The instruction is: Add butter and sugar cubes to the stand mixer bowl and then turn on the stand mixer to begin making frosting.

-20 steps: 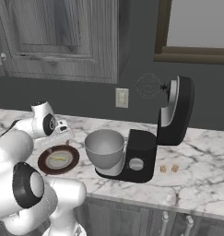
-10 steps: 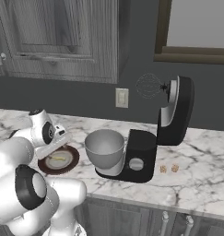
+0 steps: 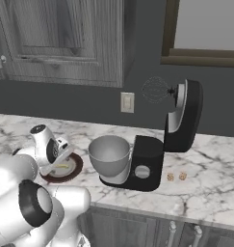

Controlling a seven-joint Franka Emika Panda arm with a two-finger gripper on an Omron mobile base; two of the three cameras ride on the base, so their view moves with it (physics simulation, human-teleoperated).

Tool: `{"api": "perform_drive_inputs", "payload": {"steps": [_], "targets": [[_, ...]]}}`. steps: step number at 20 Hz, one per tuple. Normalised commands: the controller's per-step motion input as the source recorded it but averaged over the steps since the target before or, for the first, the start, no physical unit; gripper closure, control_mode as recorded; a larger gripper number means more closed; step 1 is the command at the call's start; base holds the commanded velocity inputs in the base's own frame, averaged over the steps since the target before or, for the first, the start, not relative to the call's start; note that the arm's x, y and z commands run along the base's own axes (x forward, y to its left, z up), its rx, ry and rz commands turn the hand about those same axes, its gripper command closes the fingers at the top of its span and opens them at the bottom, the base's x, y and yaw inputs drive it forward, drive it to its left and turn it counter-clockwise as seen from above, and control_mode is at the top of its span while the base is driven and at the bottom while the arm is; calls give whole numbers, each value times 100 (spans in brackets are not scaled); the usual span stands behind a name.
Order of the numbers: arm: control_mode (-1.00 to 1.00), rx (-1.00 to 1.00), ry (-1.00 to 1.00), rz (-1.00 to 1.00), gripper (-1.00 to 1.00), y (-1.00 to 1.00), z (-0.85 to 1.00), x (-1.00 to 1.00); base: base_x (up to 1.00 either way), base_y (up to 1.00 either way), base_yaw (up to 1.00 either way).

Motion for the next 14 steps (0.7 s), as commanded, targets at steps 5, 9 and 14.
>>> {"api": "perform_drive_inputs", "payload": {"steps": [5,9,14], "targets": [[-100,0,6,8,-100,6,-19,50,0,0,0],[-100,0,3,7,-100,19,-28,19,0,0,0],[-100,-2,0,3,100,7,-51,-14,0,0,0]]}}
